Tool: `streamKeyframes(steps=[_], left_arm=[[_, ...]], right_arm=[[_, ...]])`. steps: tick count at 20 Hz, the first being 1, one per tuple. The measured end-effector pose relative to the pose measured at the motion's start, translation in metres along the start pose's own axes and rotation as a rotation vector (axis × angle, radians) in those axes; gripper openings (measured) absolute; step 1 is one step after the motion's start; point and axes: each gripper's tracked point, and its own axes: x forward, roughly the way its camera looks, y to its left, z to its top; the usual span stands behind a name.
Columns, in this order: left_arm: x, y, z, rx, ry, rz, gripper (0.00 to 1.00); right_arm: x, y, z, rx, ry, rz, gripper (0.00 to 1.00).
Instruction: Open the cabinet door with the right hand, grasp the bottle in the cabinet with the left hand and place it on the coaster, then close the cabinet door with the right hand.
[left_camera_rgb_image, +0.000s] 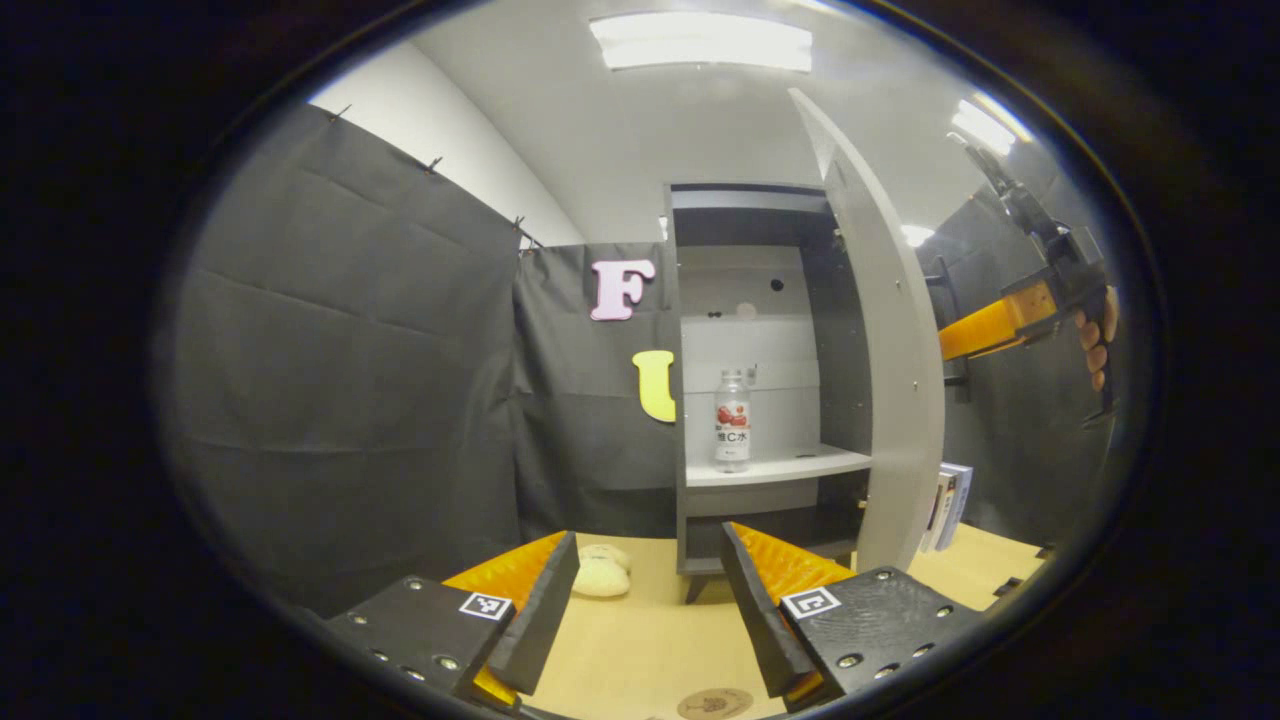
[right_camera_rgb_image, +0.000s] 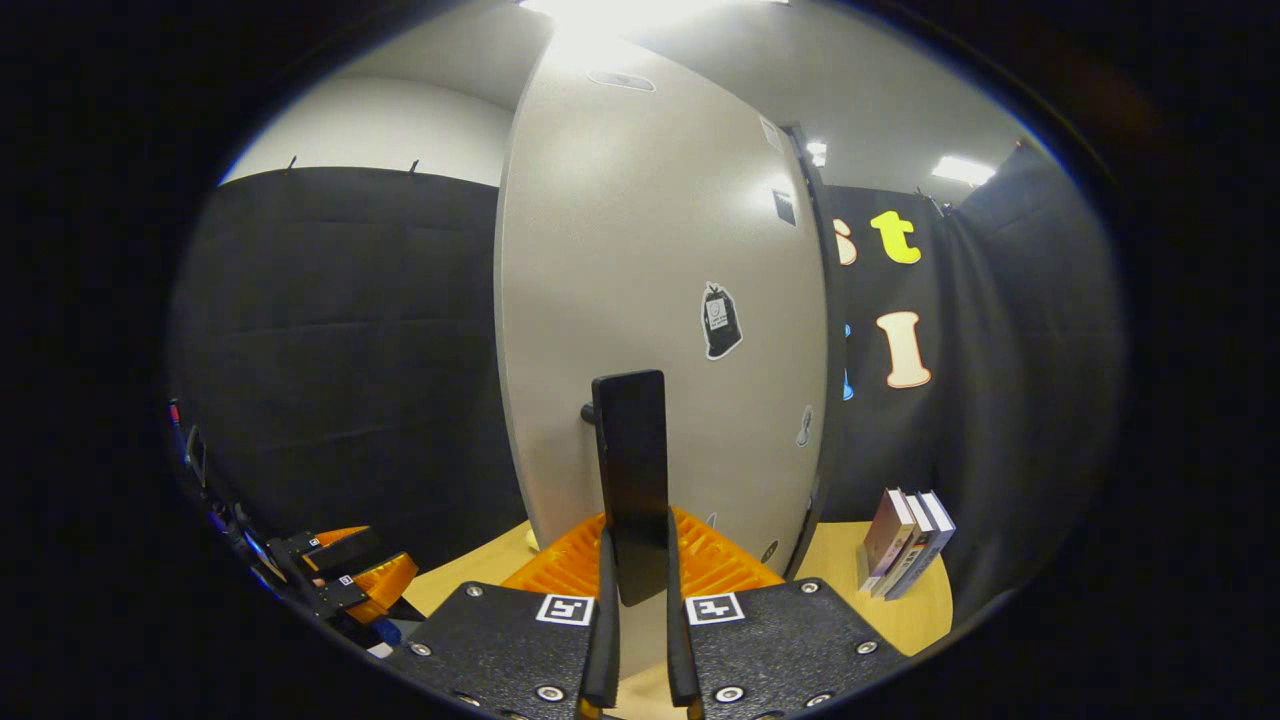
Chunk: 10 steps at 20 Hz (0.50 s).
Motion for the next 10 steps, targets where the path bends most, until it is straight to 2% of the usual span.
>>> streamKeyframes(steps=[10], left_arm=[[0.000, -0.045, 0.002, 0.011, 0.005, -0.056, 0.82]], right_arm=[[-0.007, -0.020, 0.000, 0.001, -0.019, -0.069, 0.17]])
